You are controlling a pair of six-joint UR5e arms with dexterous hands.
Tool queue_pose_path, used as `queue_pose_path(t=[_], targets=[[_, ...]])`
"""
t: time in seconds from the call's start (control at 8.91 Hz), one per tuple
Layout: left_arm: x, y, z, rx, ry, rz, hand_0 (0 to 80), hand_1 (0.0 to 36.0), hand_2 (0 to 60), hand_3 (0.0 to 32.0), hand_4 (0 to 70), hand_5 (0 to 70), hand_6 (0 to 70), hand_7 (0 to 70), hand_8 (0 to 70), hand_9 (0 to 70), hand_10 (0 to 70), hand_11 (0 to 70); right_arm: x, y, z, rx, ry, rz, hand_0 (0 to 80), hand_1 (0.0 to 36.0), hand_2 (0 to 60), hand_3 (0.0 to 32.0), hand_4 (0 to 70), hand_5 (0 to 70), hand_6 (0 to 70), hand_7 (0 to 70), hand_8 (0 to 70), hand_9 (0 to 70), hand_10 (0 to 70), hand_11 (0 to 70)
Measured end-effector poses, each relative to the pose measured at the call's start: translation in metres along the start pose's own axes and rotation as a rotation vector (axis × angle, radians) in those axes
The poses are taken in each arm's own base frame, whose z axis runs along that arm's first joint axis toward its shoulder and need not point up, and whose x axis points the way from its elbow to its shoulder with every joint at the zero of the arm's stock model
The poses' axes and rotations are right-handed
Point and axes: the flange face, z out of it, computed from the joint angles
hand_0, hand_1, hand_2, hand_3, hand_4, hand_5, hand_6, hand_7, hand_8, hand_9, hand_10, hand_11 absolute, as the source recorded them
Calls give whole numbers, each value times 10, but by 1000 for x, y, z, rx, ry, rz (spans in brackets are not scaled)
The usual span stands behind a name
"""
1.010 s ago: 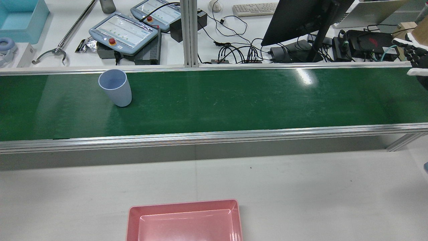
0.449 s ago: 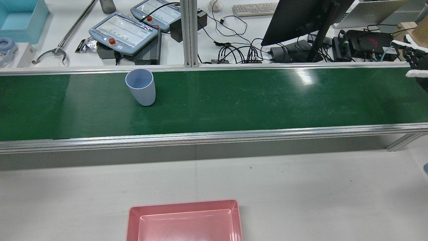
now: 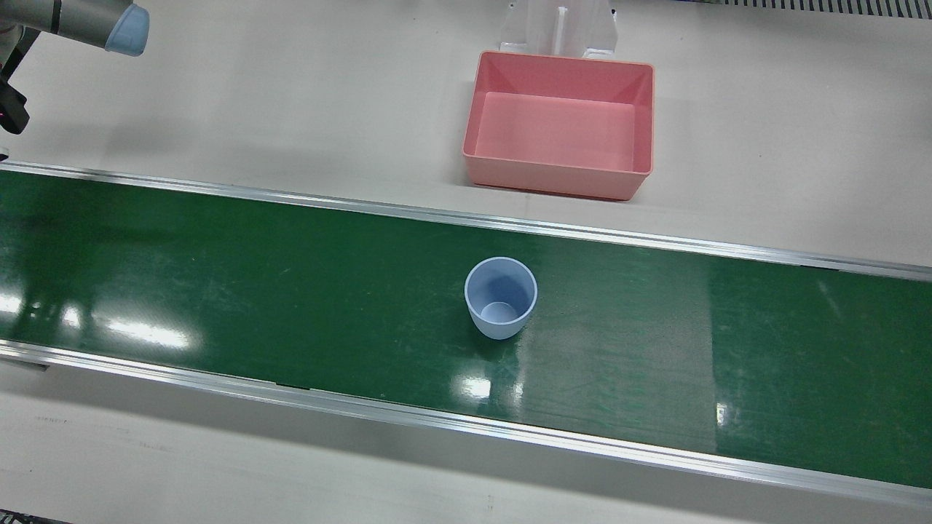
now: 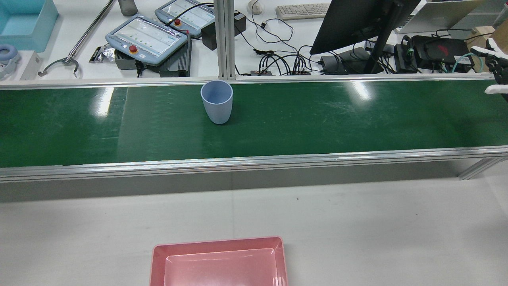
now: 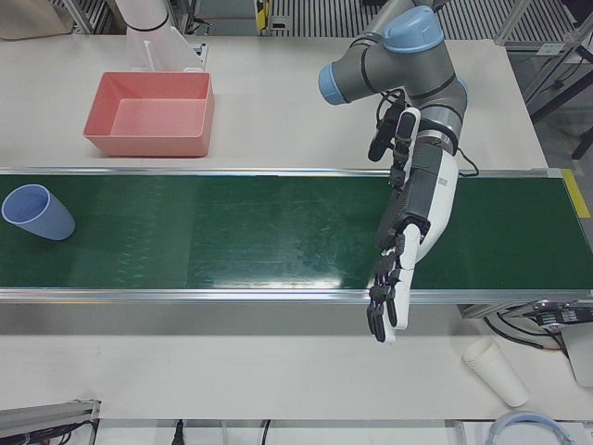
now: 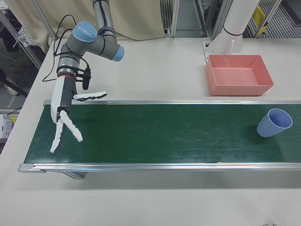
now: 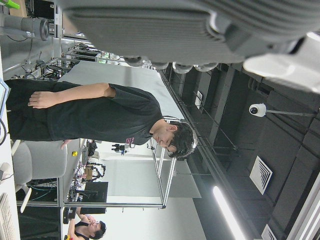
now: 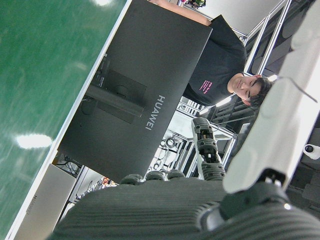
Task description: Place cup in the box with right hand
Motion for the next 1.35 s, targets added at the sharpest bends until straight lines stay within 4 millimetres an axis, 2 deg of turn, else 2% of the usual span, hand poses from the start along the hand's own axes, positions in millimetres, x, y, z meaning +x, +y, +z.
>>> queue_pose_path(t=[0.22,0.34,0.56,0.67,0.79,0.9,1.01,1.12,1.23,1.35], targets=[[0,0,0,0,0,-1,0,0,0,0,0,0,0,0,0,0,0,0,2,-3,-1,5,6,-12,479,92,0,0,56,32,0,0,0,0,0,0],[0,0,0,0,0,-1,0,0,0,0,0,0,0,0,0,0,0,0,3,-3,-1,5,8,-15,469,111,62,0,46,31,0,0,0,0,0,0],[0,0,0,0,0,0,0,0,0,0,0,0,0,0,0,0,0,0,7,-7,-2,13,15,-20,469,111,62,0,47,32,0,0,0,0,0,0],[0,0,0,0,0,0,0,0,0,0,0,0,0,0,0,0,0,0,8,-8,-2,14,19,-22,478,94,0,0,59,32,0,0,0,0,0,0],[0,0,0,0,0,0,0,0,0,0,0,0,0,0,0,0,0,0,11,-8,-2,13,24,-22,474,104,31,0,54,32,0,0,0,0,0,0],[0,0,0,0,0,0,0,0,0,0,0,0,0,0,0,0,0,0,15,-6,-2,9,32,-21,480,95,0,0,61,32,1,0,0,0,0,0],[0,0,0,0,0,0,0,0,0,0,0,0,0,0,0,0,0,0,19,-4,-1,4,41,-20,480,95,0,0,62,32,1,0,0,0,0,0],[0,0,0,0,0,0,0,0,0,0,0,0,0,0,0,0,0,0,23,-2,-1,2,48,-21,474,104,31,0,52,32,1,0,0,0,0,0],[0,0,0,0,0,0,0,0,0,0,0,0,0,0,0,0,0,0,26,-2,-1,1,54,-24,480,95,0,0,55,33,0,0,0,0,0,0],[0,0,0,0,0,0,0,0,0,0,0,0,0,0,0,0,0,0,28,-1,-1,-1,58,-27,475,104,31,0,49,32,0,0,0,0,0,0]])
